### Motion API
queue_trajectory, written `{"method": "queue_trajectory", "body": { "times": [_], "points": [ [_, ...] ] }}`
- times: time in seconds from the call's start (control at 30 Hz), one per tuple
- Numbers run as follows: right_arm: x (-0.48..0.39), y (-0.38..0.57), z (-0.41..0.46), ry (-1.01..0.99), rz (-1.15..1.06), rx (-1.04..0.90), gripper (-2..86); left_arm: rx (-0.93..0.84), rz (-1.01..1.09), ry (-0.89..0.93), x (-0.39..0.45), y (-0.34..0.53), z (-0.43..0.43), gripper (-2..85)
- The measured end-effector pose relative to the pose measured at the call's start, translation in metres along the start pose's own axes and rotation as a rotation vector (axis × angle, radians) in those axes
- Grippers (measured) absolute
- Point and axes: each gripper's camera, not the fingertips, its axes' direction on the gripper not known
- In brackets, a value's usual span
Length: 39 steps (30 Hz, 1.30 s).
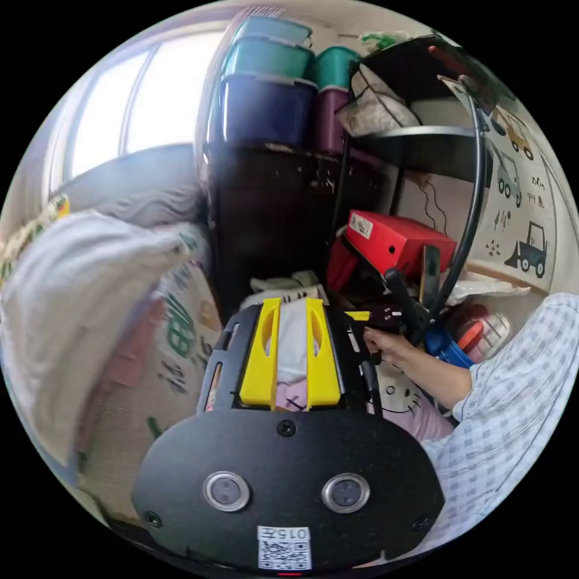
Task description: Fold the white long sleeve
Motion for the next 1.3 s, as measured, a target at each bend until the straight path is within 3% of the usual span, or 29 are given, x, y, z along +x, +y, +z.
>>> {"method": "queue_trajectory", "body": {
  "times": [0.07, 0.27, 0.47, 0.6, 0.8, 0.97, 1.3],
  "points": [
    [0.013, 0.006, 0.015, -0.094, 0.008, -0.029, 4.3, -0.149, -0.075, 0.056, 0.007, 0.015, 0.081, 9.1],
    [0.038, -0.005, 0.047, -0.04, 0.041, -0.081, 9.9, -0.372, -0.2, 0.04, 0.006, 0.025, 0.2, 10.6],
    [0.055, -0.022, 0.104, 0.066, 0.028, -0.159, 5.4, -0.491, -0.286, 0.078, -0.002, 0.032, 0.257, 9.7],
    [0.08, -0.021, 0.113, 0.015, 0.073, -0.153, 2.9, -0.497, -0.266, 0.065, 0.005, 0.038, 0.259, 6.2],
    [0.092, 0.002, 0.084, 0.03, 0.1, -0.009, 0.3, -0.293, -0.306, -0.067, 0.01, 0.049, 0.196, 2.0],
    [0.093, 0.008, 0.026, 0.039, 0.084, 0.164, -0.2, -0.048, -0.288, -0.197, 0.025, 0.053, 0.094, 1.3],
    [0.035, 0.06, -0.157, -0.027, -0.192, 0.592, -0.4, 0.35, -0.15, -0.478, 0.121, 0.129, -0.14, 0.9]
  ]
}}
